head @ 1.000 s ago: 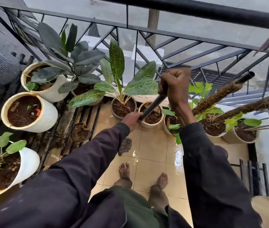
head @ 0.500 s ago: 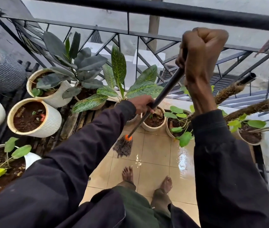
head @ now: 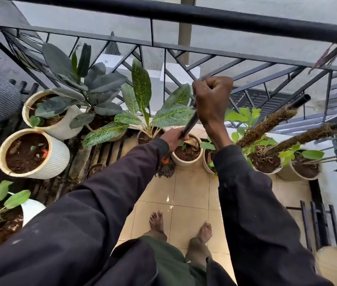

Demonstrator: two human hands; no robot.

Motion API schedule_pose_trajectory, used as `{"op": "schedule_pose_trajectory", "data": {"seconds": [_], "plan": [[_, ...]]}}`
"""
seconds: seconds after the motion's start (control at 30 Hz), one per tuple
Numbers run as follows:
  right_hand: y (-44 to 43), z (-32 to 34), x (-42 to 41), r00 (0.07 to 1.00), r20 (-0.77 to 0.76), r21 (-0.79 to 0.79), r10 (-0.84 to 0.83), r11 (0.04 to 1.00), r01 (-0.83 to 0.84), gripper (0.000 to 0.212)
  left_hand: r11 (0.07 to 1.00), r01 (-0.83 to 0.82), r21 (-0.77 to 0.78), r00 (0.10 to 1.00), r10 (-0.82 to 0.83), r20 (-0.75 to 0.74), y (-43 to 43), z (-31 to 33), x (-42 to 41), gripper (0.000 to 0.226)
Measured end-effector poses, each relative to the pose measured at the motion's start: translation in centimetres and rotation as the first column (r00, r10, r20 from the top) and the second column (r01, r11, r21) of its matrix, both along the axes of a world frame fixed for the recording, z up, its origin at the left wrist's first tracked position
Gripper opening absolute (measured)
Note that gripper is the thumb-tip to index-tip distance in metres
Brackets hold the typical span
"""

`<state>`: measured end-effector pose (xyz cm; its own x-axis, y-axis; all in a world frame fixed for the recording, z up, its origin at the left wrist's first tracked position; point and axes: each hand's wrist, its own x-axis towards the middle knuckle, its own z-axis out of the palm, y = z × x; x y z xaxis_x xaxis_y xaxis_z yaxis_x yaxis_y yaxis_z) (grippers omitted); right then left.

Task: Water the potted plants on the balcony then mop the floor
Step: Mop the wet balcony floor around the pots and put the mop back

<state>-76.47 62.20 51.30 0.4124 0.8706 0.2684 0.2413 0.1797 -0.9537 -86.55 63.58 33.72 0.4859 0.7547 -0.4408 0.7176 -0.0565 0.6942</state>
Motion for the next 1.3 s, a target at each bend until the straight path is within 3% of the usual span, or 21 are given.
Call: {"op": "schedule_pose_trajectory", "data": {"seconds": [0.1, 0.23, 0.4, 0.53, 0.67, 0.9, 1.0, 1.1, 1.3], "plan": [[0.1, 0.1, -0.7, 0.998, -0.025, -0.037, 0.049, 0.998, -0.050, 0.032, 1.000, 0.004, 0.018, 1.000, -0.003, -0.016, -0.5, -0.1, -1.2, 0.003], [0.1, 0.2, -1.3, 0.992, -0.072, -0.109, 0.100, 0.988, -0.107, 0.036, 0.999, 0.031, 0.043, 0.994, -0.026, -0.110, -2.1, -0.3, -2.8, 0.022], [-1.4, -2.1, -2.0, 0.988, -0.110, -0.107, 0.111, 0.987, -0.122, 0.031, 0.994, 0.084, -0.070, 0.988, -0.092, -0.124, -5.3, -1.1, -5.7, 0.014], [-2.3, -1.8, -2.4, 0.988, -0.136, -0.053, 0.076, 0.995, -0.084, 0.030, 0.978, 0.166, -0.123, 0.983, -0.174, -0.054, -5.9, -0.3, -6.6, 0.007], [-0.7, 2.0, -1.8, 0.992, -0.109, 0.070, 0.069, 0.996, -0.062, 0.031, 0.979, 0.194, -0.069, 0.981, -0.193, 0.025, -3.4, 2.2, -5.6, 0.010], [1.4, 4.6, -0.2, 0.996, -0.013, 0.216, -0.089, 0.972, 0.090, 0.031, 0.991, 0.136, 0.008, 0.983, -0.136, 0.122, 0.8, 3.8, -1.7, 0.009], [0.8, 2.2, -0.8, 0.991, 0.010, 0.178, -0.134, 0.975, 0.130, 0.027, 0.987, 0.163, 0.012, 0.982, -0.163, 0.096, 1.4, 2.0, -0.6, 0.008], [0.4, -0.2, -0.8, 0.987, -0.068, 0.091, -0.147, 0.984, 0.152, 0.029, 0.996, 0.081, 0.048, 0.996, -0.083, 0.043, 0.6, -0.1, -0.2, 0.014], [1.3, -0.7, -0.2, 0.990, -0.121, 0.007, -0.075, 0.997, 0.076, 0.033, 1.000, 0.028, -0.011, 1.000, -0.028, 0.010, 0.3, -0.7, -0.4, 0.030]]}}
